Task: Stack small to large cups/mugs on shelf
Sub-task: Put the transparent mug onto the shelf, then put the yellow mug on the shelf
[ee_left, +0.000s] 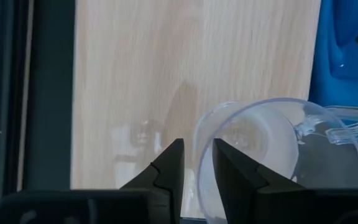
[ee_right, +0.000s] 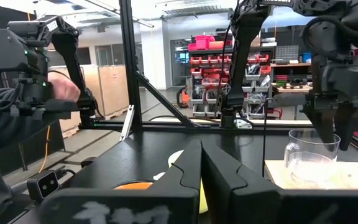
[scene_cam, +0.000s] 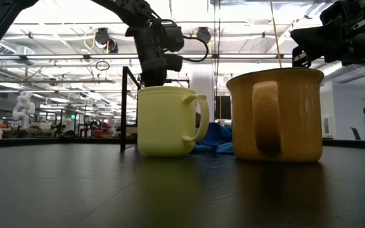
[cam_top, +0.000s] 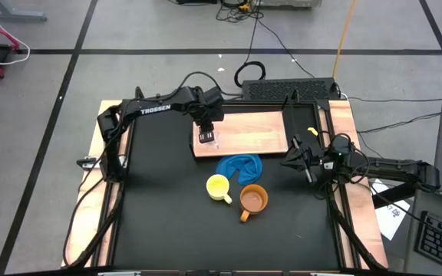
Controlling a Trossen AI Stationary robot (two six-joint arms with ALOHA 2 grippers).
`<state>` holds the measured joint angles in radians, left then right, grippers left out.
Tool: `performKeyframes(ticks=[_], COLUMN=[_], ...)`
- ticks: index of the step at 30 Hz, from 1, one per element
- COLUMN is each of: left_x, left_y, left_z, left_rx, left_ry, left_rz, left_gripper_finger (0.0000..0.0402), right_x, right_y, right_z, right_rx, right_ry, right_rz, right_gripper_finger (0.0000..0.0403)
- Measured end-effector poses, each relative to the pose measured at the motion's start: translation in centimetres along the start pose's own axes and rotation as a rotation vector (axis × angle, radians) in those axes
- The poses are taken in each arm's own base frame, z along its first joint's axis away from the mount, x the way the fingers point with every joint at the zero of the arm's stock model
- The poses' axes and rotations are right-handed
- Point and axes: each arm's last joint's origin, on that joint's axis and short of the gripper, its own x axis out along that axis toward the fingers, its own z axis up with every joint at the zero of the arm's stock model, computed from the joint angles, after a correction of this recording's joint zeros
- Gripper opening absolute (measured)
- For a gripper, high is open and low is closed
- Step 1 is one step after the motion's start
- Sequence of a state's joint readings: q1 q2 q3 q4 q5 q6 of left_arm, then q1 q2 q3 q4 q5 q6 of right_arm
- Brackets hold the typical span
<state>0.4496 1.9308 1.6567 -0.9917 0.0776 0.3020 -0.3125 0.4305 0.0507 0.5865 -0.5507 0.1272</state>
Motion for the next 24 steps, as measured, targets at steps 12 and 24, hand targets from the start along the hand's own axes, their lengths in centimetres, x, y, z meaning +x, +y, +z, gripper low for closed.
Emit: performKeyframes(ticks=[12,24], left_x=[-6.5,-15.0], left_y=[-0.8,-4.4], left_z=[-0.7,-6.0], left_rx=[-0.005,0.007], left_ry=[-0.151,-0.307], left_rz=[0.039,0.066], left_gripper_finger=[0.0088,0.0007], right_x=[0.0,0.0], right_y=[0.0,0.0], right_z=[0.1,0.1], right_rx=[-0.006,-0.004], right_ry=[-0.009,-0.007], right_rz=[0.001,0.001], right_gripper_finger=[0.0,0.0])
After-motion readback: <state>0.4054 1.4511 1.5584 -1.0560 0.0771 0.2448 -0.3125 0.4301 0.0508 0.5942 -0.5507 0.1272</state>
